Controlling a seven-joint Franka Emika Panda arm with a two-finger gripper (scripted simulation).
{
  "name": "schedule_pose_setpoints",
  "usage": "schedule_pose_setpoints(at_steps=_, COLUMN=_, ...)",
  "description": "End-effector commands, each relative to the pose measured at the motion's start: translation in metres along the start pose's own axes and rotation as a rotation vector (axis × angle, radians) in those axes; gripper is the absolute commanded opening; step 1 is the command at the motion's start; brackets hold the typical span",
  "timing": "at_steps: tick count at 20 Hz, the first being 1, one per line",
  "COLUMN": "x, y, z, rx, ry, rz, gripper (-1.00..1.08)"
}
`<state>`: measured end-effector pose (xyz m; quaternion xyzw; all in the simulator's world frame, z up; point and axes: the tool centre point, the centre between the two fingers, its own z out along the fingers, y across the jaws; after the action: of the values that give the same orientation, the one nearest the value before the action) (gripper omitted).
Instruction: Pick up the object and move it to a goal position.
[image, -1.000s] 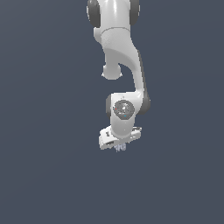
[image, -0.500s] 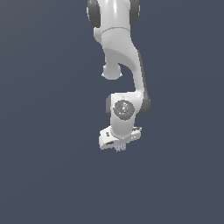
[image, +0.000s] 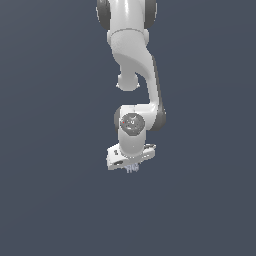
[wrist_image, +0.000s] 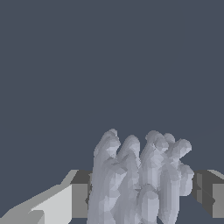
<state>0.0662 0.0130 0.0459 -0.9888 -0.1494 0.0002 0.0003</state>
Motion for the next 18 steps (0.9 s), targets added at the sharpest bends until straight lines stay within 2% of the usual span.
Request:
schedule_pose_setpoints(at_steps=1, x=-0.006, y=0.019, z=-0.004, rx=-0.001, ry=0.000, rz=0.002, gripper=-1.00)
schedule_pose_setpoints(at_steps=11, x=-0.040, y=0.121, z=-0.025, rx=-0.001, ry=0.000, rz=0.002, gripper=-1.00)
schedule_pose_setpoints(at_steps=18, x=-0.049, y=0.156, z=-0.032, rx=-0.001, ry=0.000, rz=0.002, gripper=-1.00)
